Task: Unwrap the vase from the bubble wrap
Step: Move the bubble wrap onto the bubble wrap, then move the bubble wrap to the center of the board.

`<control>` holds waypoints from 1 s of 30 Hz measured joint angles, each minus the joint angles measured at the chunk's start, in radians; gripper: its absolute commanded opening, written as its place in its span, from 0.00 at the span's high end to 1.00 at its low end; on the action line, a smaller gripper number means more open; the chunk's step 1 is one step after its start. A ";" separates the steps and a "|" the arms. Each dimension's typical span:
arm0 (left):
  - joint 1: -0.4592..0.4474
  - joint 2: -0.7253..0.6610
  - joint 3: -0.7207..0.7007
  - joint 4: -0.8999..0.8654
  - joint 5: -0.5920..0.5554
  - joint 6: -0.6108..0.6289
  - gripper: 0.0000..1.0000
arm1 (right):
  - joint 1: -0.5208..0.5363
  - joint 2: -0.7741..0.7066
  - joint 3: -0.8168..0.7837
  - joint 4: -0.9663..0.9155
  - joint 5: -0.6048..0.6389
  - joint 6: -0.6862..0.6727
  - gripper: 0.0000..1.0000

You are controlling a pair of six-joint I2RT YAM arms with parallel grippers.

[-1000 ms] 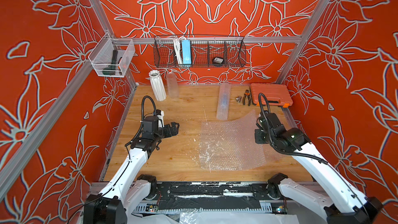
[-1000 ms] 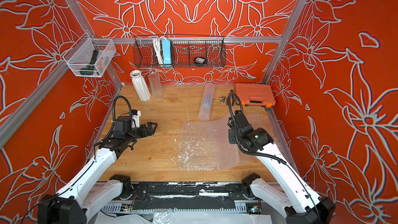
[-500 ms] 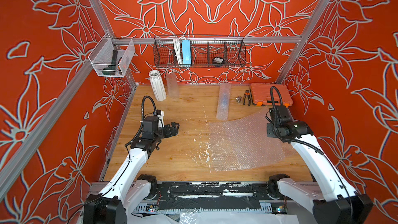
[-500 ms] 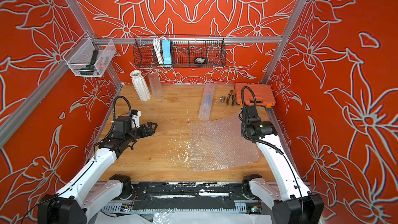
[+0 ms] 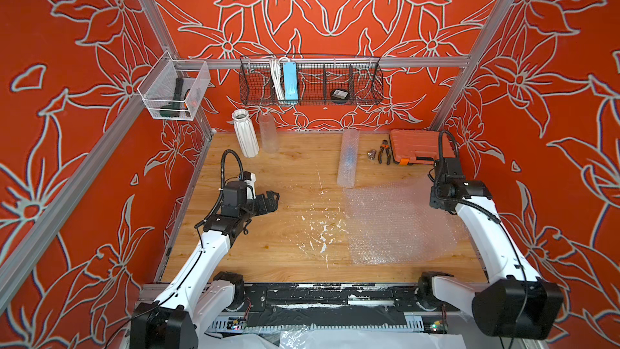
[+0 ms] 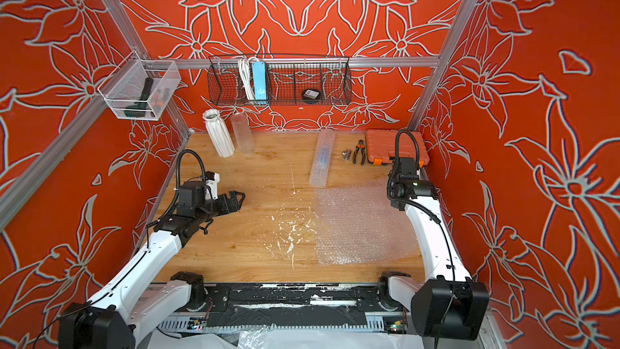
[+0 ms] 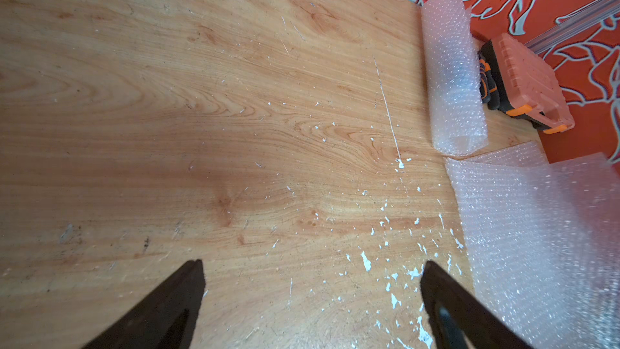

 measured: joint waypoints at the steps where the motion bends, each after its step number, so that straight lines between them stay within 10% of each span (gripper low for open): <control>1: 0.000 0.003 0.000 0.000 0.003 0.000 0.03 | 0.000 -0.001 0.011 0.000 0.008 0.007 0.24; 7: 0.000 0.048 0.000 0.009 0.049 -0.005 0.03 | -0.001 -0.045 0.036 0.061 -0.097 0.015 0.23; 17: -0.100 0.275 0.067 0.149 0.194 -0.070 0.04 | 0.026 0.103 -0.045 0.373 -0.807 0.079 0.23; 30: -0.325 0.777 0.438 0.349 0.357 -0.127 0.25 | 0.161 0.488 0.043 0.634 -1.077 0.191 0.34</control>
